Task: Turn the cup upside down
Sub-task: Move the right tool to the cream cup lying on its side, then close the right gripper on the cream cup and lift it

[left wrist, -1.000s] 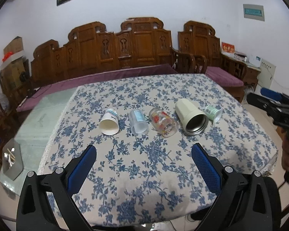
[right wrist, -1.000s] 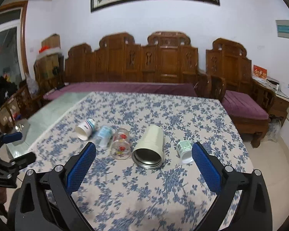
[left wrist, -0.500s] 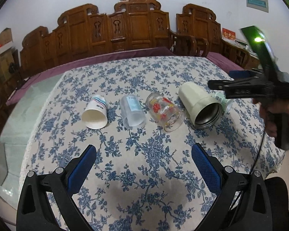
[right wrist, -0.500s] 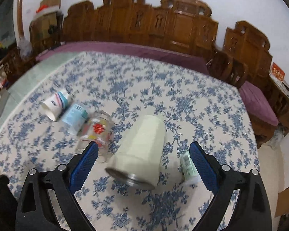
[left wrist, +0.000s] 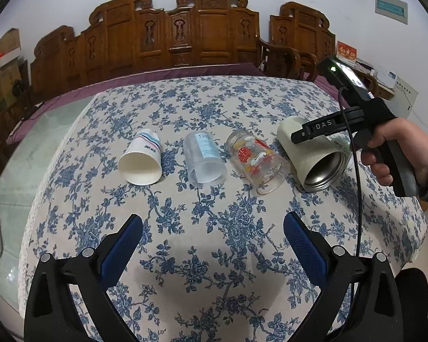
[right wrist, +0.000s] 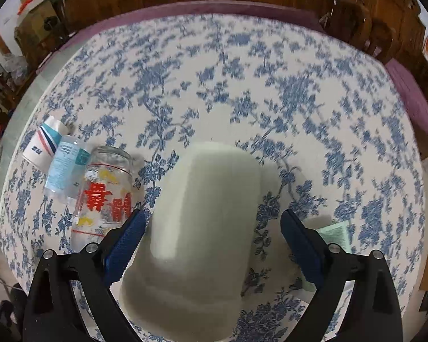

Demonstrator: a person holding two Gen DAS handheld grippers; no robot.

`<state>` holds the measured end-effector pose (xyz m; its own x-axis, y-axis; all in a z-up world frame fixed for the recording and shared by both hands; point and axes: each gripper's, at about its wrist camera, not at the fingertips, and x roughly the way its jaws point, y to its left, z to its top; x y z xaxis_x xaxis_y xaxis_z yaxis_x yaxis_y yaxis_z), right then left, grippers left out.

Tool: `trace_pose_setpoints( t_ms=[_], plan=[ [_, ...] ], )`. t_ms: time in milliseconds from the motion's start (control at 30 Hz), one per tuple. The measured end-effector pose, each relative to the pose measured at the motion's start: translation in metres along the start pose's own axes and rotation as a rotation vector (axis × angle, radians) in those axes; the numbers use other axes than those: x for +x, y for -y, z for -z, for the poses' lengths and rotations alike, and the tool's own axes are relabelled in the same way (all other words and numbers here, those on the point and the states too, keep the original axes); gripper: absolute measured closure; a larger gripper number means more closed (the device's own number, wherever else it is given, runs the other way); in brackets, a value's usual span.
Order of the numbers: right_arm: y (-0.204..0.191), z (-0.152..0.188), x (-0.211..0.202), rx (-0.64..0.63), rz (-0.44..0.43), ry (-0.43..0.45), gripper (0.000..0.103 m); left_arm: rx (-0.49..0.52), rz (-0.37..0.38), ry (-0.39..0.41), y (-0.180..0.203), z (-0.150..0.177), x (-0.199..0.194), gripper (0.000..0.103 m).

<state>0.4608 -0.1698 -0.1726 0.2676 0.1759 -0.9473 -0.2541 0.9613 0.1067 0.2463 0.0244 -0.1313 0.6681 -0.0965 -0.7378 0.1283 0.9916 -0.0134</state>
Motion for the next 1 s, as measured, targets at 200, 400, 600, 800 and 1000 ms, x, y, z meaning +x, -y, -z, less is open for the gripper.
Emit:
trace_pose_setpoints(
  t_ms=[200, 400, 600, 800, 1000],
  plan=[
    [0.009, -0.01, 0.025, 0.087, -0.071, -0.125, 0.01, -0.007, -0.003, -0.004, -0.002, 0.003, -0.001, 0.008],
    [0.005, -0.011, 0.031, 0.085, -0.08, -0.198, 0.02, -0.012, -0.01, 0.003, -0.006, 0.004, -0.01, 0.008],
    [0.006, 0.012, 0.011, 0.061, -0.059, -0.138, 0.024, -0.021, -0.014, 0.012, -0.008, 0.008, -0.022, 0.008],
    [-0.002, 0.047, -0.031, 0.019, -0.088, -0.075, 0.026, -0.034, -0.021, 0.03, -0.008, 0.013, -0.039, 0.008],
    [-0.028, 0.073, -0.066, -0.034, -0.143, -0.027, 0.026, -0.052, -0.034, 0.059, -0.013, 0.019, -0.061, 0.008]
  ],
)
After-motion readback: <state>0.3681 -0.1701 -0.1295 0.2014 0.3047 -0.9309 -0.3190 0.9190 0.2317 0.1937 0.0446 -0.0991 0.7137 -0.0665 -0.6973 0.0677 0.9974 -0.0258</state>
